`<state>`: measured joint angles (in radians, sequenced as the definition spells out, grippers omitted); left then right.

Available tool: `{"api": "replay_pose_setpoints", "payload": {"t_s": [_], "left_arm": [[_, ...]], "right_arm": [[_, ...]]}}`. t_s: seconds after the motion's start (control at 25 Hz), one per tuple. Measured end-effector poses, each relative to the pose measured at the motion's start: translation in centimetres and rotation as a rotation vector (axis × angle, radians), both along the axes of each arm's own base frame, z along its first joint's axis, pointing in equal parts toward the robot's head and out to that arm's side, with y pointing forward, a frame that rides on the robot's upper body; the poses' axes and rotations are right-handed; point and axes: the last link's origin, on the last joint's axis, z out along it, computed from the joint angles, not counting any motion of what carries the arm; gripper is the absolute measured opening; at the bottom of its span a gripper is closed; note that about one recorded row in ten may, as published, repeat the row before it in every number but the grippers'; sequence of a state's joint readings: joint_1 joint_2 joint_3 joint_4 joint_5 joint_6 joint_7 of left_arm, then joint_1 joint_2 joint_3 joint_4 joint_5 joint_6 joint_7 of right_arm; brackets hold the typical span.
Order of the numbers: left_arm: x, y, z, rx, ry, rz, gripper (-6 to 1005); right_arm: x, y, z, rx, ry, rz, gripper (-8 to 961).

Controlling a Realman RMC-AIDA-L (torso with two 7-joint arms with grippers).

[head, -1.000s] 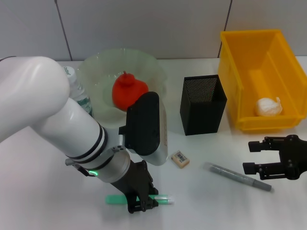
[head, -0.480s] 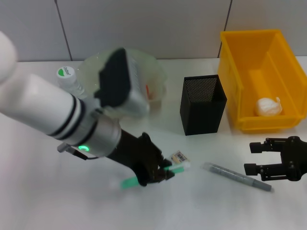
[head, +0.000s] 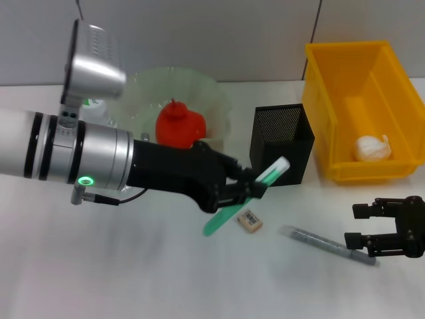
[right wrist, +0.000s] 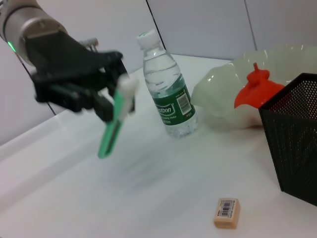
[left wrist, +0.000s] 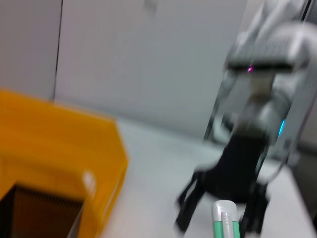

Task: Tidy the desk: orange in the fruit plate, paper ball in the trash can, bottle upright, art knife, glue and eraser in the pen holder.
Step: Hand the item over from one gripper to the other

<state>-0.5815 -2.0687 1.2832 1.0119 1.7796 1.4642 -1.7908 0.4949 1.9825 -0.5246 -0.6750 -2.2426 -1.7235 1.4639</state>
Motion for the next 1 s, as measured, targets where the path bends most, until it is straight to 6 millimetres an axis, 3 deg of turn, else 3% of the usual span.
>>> {"api": "replay_pose_setpoints", "payload": {"t_s": [0.08, 0.16, 0.24, 0.28, 0.56, 1.0], "left_arm": [[0.0, 0.0, 0.0, 0.000, 0.000, 0.000, 192], [0.4, -0.1, -0.1, -0.005, -0.183, 0.029, 192], [0.4, -0.1, -0.1, -0.005, -0.183, 0.029, 193], [0.7, 0.2, -0.2, 0.023, -0.323, 0.046, 193], [1.1, 1.0, -0.7, 0.149, -0.522, 0.039, 194], [1.7, 2.2, -3.0, 0.375, -0.607, 0.078, 197]], "right_arm": [[0.0, 0.0, -0.1, 0.000, -0.001, -0.002, 786], [0.1, -0.1, -0.2, -0.002, -0.003, -0.003, 786], [0.1, -0.1, -0.3, -0.005, -0.003, -0.003, 786], [0.1, -0.2, -0.3, -0.006, -0.003, -0.002, 786], [-0.1, -0.1, -0.4, -0.011, -0.002, 0.007, 786], [-0.5, 0.3, -0.5, -0.012, -0.005, 0.020, 786]]}}
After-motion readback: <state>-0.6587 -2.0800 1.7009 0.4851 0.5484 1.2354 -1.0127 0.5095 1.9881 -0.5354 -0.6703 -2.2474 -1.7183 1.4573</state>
